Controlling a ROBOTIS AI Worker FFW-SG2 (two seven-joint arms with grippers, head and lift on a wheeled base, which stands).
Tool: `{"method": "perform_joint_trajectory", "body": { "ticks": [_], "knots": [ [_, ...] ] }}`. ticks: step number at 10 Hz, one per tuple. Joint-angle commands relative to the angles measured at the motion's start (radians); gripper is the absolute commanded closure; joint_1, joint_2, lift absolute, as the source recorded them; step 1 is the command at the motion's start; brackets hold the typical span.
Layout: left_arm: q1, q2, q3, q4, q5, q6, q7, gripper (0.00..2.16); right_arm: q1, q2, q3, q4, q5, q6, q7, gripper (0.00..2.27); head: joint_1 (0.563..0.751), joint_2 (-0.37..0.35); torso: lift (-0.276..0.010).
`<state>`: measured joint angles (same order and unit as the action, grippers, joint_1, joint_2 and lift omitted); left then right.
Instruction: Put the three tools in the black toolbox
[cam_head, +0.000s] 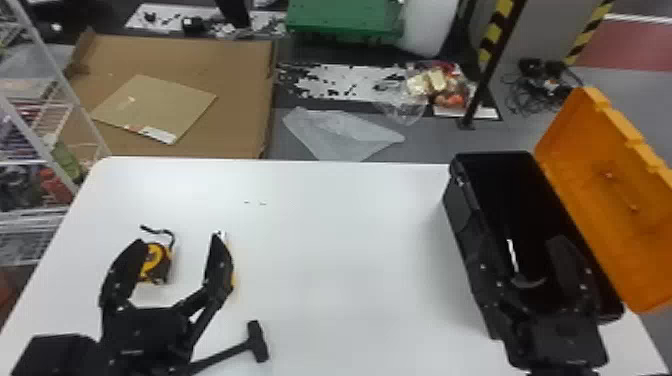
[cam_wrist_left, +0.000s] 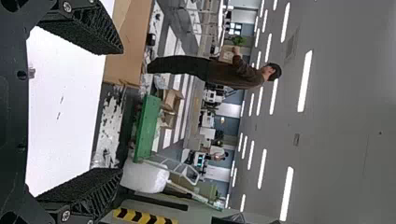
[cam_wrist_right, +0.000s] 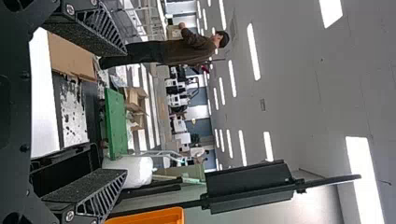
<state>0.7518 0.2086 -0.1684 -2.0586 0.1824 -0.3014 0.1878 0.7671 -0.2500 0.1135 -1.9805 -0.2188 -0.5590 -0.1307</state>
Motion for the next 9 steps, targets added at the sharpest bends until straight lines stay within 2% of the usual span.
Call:
{"method": "perform_joint_trajectory", "body": {
  "ticks": [1,9],
  "knots": [
    [0.000,0.000,0.000,0.002,0.000,0.000,0.002,0.10,-0.002,0.000,0.000,0.000,-0.001,0.003,0.000,0.11,0.695,-0.057,-0.055],
    [-0.003,0.000,0.000,0.000,0.000,-0.003,0.001,0.10,-0.003,-0.002,-0.002,0.000,-0.007,0.000,0.000,0.11,0.695,-0.058,-0.055]
  ]
}}
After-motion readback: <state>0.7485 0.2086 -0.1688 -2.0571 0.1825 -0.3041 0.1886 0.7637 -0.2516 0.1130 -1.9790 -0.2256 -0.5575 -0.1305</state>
